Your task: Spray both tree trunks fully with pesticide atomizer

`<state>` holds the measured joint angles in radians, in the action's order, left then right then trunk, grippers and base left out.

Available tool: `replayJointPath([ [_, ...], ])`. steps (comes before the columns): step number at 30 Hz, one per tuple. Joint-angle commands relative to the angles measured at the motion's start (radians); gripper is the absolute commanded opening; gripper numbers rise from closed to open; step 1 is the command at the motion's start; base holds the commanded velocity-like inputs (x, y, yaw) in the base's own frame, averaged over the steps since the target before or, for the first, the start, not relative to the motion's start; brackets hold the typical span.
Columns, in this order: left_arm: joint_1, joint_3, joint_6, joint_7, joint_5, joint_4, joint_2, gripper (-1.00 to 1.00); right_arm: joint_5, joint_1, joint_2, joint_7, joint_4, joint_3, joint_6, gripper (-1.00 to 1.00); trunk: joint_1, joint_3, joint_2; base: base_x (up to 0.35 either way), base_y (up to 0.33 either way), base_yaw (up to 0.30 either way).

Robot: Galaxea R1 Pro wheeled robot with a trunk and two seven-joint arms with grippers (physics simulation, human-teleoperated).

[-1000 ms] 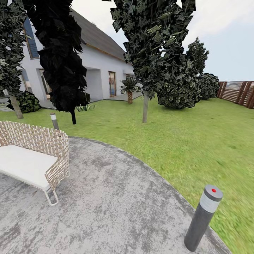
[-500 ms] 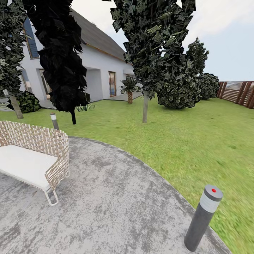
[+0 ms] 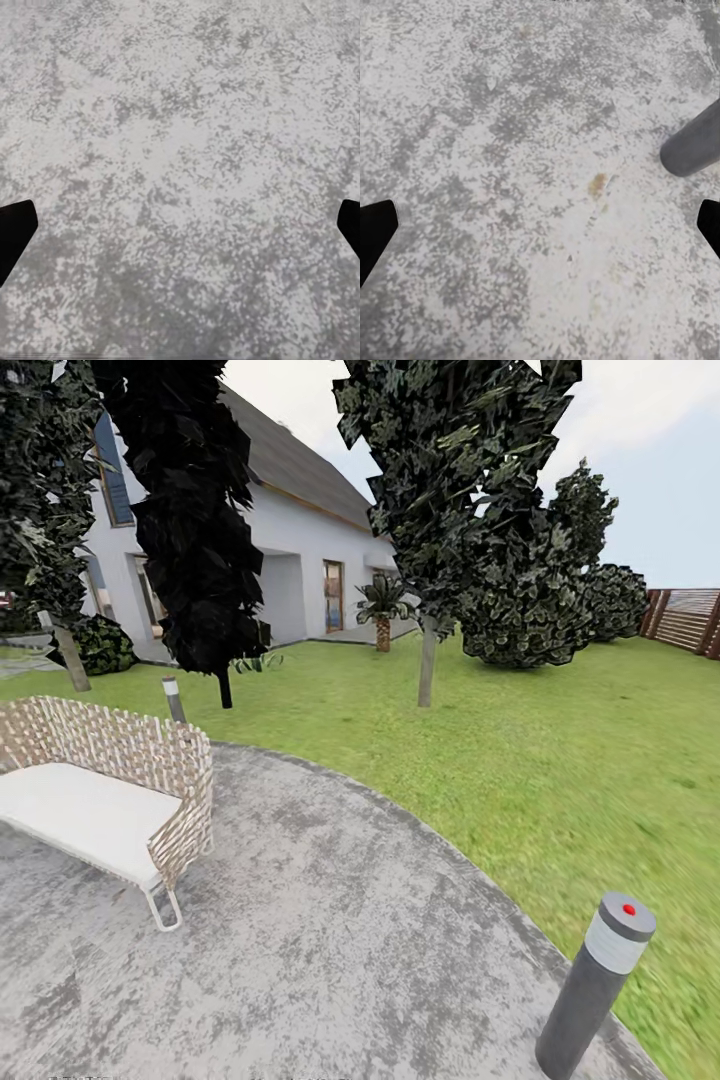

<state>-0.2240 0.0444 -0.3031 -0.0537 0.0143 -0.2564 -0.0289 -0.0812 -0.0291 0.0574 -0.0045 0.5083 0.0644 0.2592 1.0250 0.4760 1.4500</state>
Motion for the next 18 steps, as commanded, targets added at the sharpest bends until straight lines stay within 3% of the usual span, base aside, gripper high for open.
replayJointPath([
  [1,0.000,0.000,0.000,-0.001,0.000,0.000,0.000,1.00,0.000,0.000,0.000,0.000,0.000,0.000,0.000,1.00,0.000,0.001,0.000,0.000,0.000,0.230],
  [6,0.000,0.001,-0.001,-0.001,0.003,0.000,0.000,1.00,0.000,0.000,-0.001,0.000,-0.002,0.000,0.000,1.00,0.000,0.005,0.000,-0.028,0.000,0.232],
  [12,0.000,0.007,0.001,-0.002,0.003,0.000,0.000,1.00,0.002,0.000,-0.001,0.000,-0.002,-0.002,-0.001,1.00,0.000,0.010,0.000,-0.278,0.022,0.233],
  [18,0.000,0.080,0.000,0.001,0.001,0.000,0.000,1.00,0.003,0.000,-0.001,-0.001,-0.002,-0.004,-0.001,1.00,0.000,0.015,0.000,-0.300,0.150,0.234],
])
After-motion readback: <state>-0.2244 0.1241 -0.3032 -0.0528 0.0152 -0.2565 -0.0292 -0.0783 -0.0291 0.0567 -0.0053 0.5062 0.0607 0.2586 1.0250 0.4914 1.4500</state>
